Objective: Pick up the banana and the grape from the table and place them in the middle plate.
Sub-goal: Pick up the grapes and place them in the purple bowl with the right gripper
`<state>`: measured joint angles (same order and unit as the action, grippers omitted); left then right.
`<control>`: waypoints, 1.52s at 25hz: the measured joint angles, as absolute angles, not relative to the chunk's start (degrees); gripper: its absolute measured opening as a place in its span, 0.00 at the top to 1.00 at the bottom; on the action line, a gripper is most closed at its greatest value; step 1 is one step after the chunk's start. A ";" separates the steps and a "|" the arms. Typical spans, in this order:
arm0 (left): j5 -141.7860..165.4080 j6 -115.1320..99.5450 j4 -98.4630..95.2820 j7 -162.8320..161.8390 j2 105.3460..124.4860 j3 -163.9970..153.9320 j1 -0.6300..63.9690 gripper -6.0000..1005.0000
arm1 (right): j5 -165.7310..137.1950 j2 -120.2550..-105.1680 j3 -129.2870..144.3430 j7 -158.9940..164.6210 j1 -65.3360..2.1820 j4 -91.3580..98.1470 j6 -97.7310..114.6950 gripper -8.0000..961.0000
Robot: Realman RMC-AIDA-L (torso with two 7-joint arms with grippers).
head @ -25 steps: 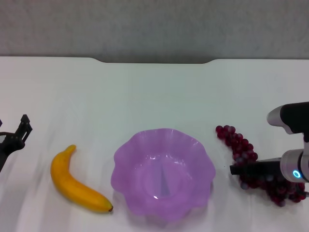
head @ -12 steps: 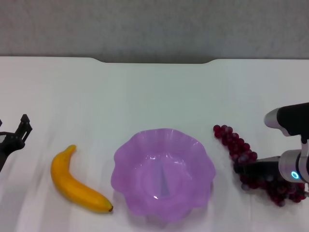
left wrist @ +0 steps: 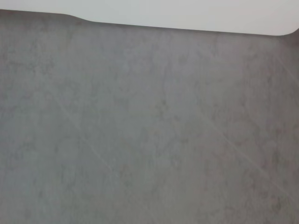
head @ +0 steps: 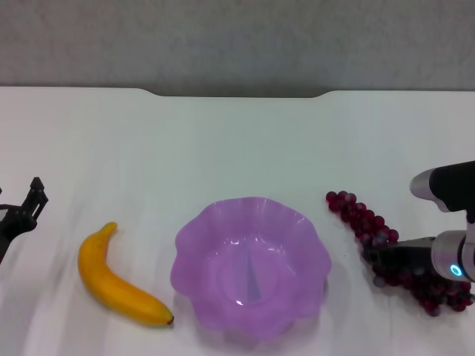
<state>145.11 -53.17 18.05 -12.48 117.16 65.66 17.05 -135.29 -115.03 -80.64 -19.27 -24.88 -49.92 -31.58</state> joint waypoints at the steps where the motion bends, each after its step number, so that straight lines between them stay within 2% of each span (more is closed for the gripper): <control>1: 145.11 -53.14 18.05 -12.48 117.16 65.65 17.05 0.24 | -135.29 -115.04 -80.43 -19.29 -24.67 -50.01 -31.14 0.54; 38: 145.11 -53.09 18.02 -12.48 117.16 65.40 17.22 0.24 | -134.34 -115.05 -71.24 -19.34 -20.54 -51.83 -16.12 0.58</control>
<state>145.11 -53.09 18.02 -12.48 117.16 65.40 17.22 -134.34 -115.05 -71.24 -19.34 -20.54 -51.83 -16.12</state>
